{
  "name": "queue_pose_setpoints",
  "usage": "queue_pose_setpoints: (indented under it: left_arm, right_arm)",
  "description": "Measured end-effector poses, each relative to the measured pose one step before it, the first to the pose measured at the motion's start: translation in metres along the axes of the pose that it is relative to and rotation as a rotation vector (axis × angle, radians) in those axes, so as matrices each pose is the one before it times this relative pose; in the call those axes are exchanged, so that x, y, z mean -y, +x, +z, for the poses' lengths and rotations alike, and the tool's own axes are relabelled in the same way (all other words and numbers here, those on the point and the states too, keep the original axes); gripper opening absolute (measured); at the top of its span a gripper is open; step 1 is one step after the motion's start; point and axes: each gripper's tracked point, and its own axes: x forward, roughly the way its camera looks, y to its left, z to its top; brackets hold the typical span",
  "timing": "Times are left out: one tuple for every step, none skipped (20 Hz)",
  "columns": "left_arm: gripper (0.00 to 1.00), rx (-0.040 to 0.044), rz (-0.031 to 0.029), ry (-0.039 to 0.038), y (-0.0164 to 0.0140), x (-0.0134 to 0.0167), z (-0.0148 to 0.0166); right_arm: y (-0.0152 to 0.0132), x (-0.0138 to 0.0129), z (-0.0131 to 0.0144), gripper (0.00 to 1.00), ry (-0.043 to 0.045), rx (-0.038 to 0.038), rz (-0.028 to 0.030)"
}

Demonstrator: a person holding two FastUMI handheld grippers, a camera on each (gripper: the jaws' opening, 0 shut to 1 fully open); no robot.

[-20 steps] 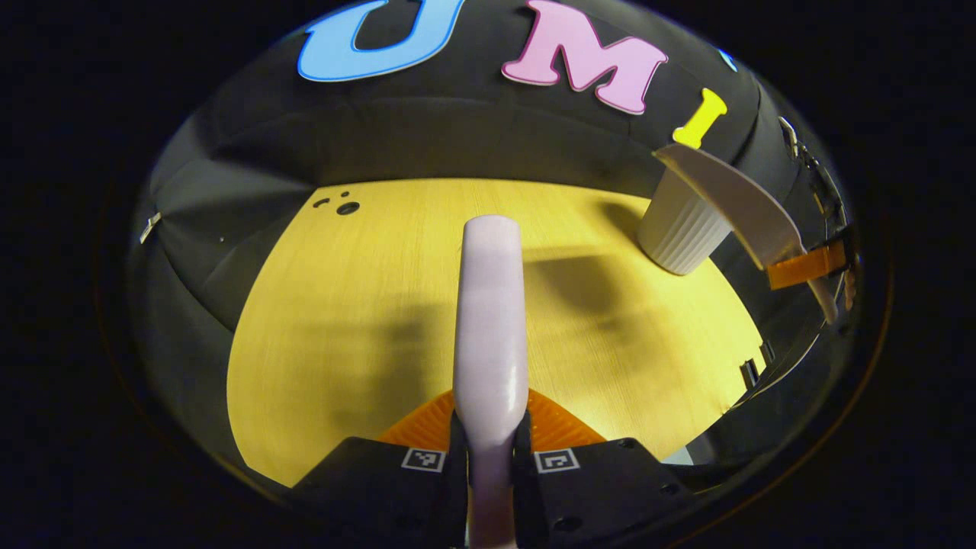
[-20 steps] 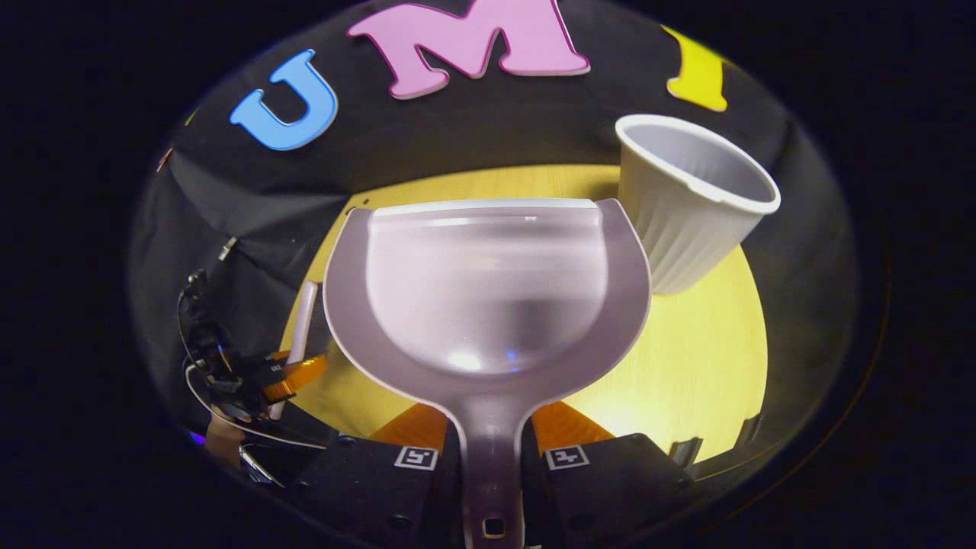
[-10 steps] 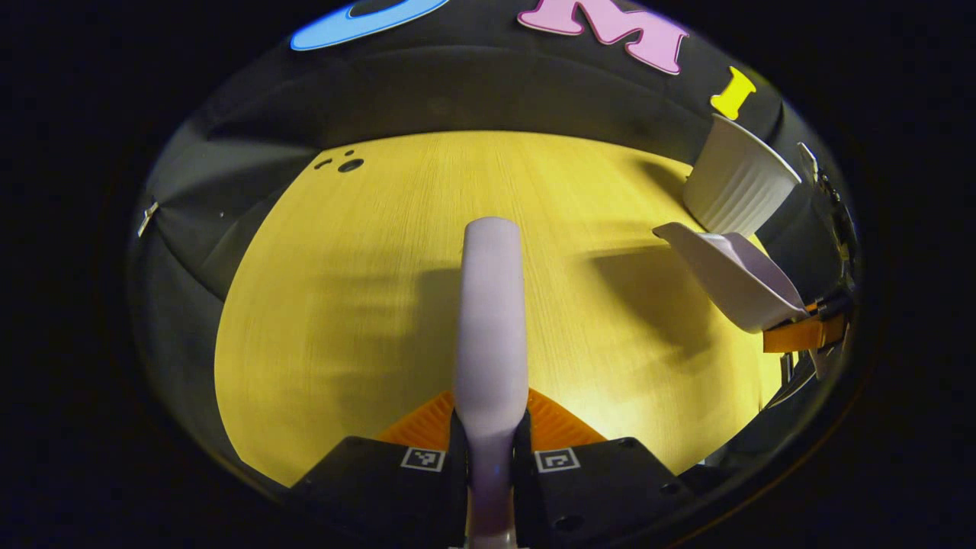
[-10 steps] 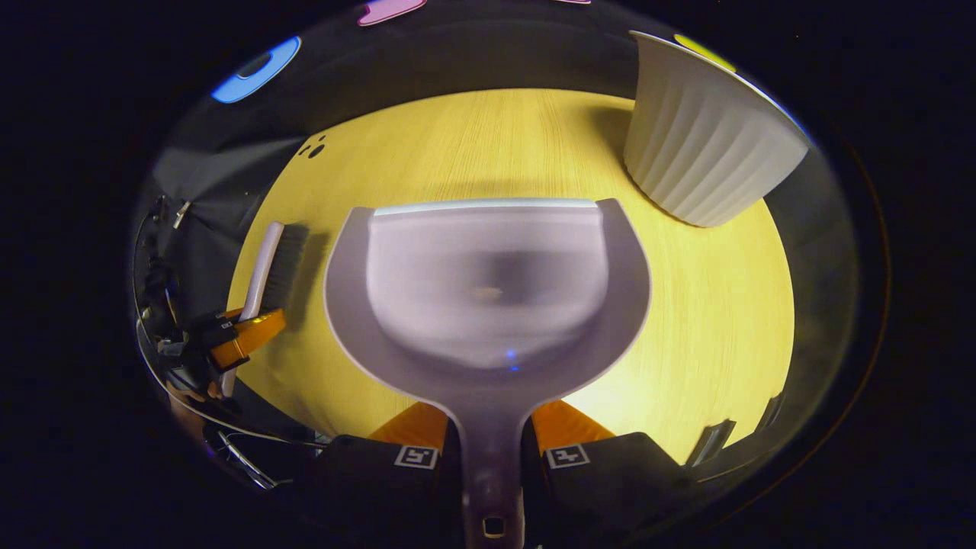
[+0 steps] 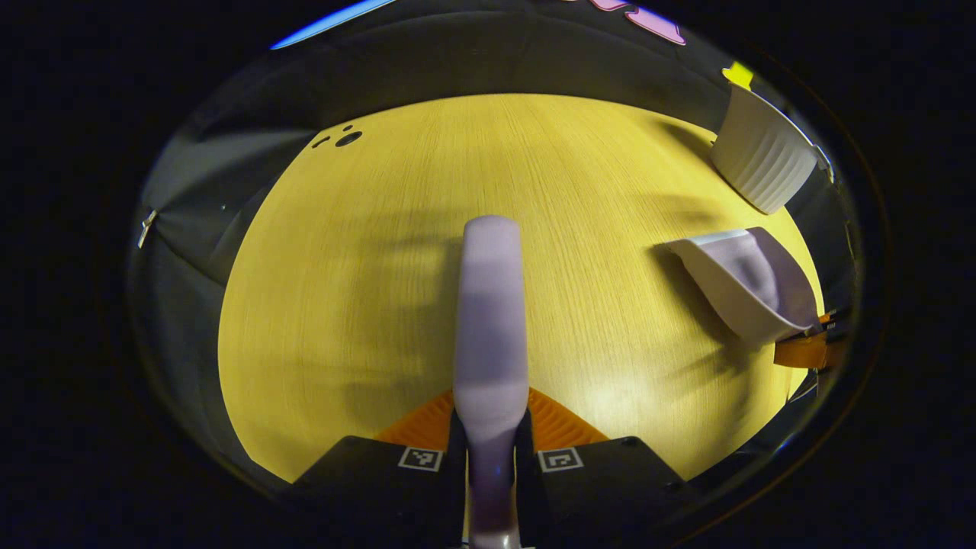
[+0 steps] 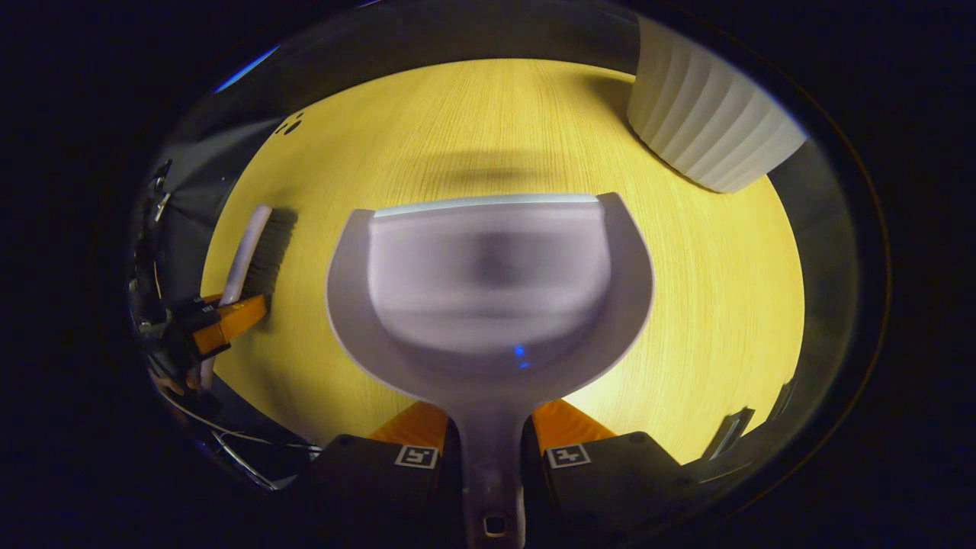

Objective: Pick up the small broom and dustpan from the desktop, sweep the trash into the dustpan with the broom, and then empty the trash into the garbage bin.

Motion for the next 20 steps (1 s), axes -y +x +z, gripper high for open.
queue_pose_setpoints:
  left_arm:
    - [0.31, -0.00961, 0.00168, 0.00182, 0.00208, 0.00167, -0.00168]
    - [0.32, -0.00869, 0.00346, 0.00005, 0.00005, 0.00026, -0.00212]
    - [0.32, -0.00852, 0.00117, 0.00008, 0.00061, 0.00095, -0.00139]
    - [0.33, -0.00651, -0.00132, 0.00033, -0.0003, 0.00339, -0.00156]
    - [0.33, -0.00559, -0.00186, 0.00039, -0.00009, 0.00232, -0.00073]
    - [0.33, -0.00686, -0.0014, -0.00017, -0.00016, 0.00099, -0.00067]
    - [0.31, -0.0044, 0.00058, 0.00049, -0.00015, 0.00142, -0.00018]
    - [0.36, -0.00424, 0.00115, 0.00137, 0.00019, 0.00065, -0.00057]
    - [0.35, -0.00522, 0.00118, 0.00351, -0.00022, 0.00223, -0.00032]
    - [0.33, -0.00629, 0.00449, 0.00879, 0.00047, 0.00076, -0.00134]
    - [0.33, -0.00125, 0.00803, 0.01039, -0.00009, -0.0005, 0.00017]
    - [0.36, 0.00027, 0.00186, 0.0076, -0.00049, 0.0002, 0.00038]
    - [0.38, 0.00363, -0.00679, 0.0028, -0.00139, 0.0027, 0.00093]
    - [0.34, 0.00623, -0.00408, 0.00297, -0.00146, 0.00132, 0.00057]
    - [0.45, 0.00933, -0.01003, 0.00235, -0.00223, 0.00321, 0.00094]
    - [0.57, 0.00963, -0.01436, 0.00431, -0.00217, 0.00414, 0.00111]
    - [0.7, 0.01271, -0.0087, 0.00728, -0.00559, 0.00326, 0.00237]
    - [0.82, 0.00728, 0.00152, 0.00866, 0.00014, 0.00031, -0.00061]
    - [0.95, 0.01751, 0.0082, 0.00468, -0.0036, -0.0008, 0.00274]
    - [0.95, 0.01903, 0.00448, -0.00231, -0.00399, 0.0001, 0.00338]
  right_arm:
    - [0.00073, 0.00105, -0.00161, 0.37, -0.00642, -0.0022, 0.00495]
    - [-0.00005, -0.00081, 0.00042, 0.37, 0.00718, 0.00196, 0.00469]
    - [0.00197, 0.00003, -0.00059, 0.37, 0.01117, 0.00014, 0.00762]
    - [0.00025, -0.00083, -0.00086, 0.41, 0.01024, -0.0028, 0.00716]
    - [0.00078, -0.00036, 0.0, 0.37, 0.00921, -0.00194, 0.00721]
    - [0.00135, -0.00093, -0.0006, 0.37, 0.00752, 0.00049, 0.00546]
    - [0.00255, 0.00012, -0.00139, 0.37, 0.00196, -0.00248, 0.00277]
    - [0.00085, 0.00084, -0.0015, 0.37, 0.00157, -0.00357, 0.00175]
    - [0.00151, 0.00017, -0.00192, 0.38, 0.00448, -0.00009, 0.00246]
    - [-0.00039, -0.00098, -0.00222, 0.39, 0.00599, -0.00241, 0.00799]
    - [0.00111, 0.00052, 0.00159, 0.41, 0.00857, 0.00641, 0.00625]
    - [-0.00167, 0.00103, 0.00061, 0.44, 0.00932, 0.00797, 0.00023]
    - [-0.00344, 0.00135, -0.00091, 0.42, 0.00377, 0.00635, -0.00249]
    - [-0.00053, 0.00024, 0.00166, 0.45, 0.0001, 0.01108, 0.0032]
    - [0.0003, -0.00079, 0.00212, 0.59, 0.00193, 0.01327, 0.00704]
    - [-0.0018, 0.00058, 0.00155, 0.77, 0.003, 0.01342, -0.00022]
    - [-0.00412, -0.00014, 0.00187, 0.89, 0.00689, 0.01774, -0.00021]
    - [-0.00106, 0.00063, 0.00007, 1.0, 0.00303, 0.00485, -0.00541]
    - [-0.0013, -0.00044, 0.00021, 1.0, 0.00245, 0.01473, -0.0041]
    - [-0.00145, 0.0007, 0.00105, 1.0, -0.00164, 0.01406, -0.00715]
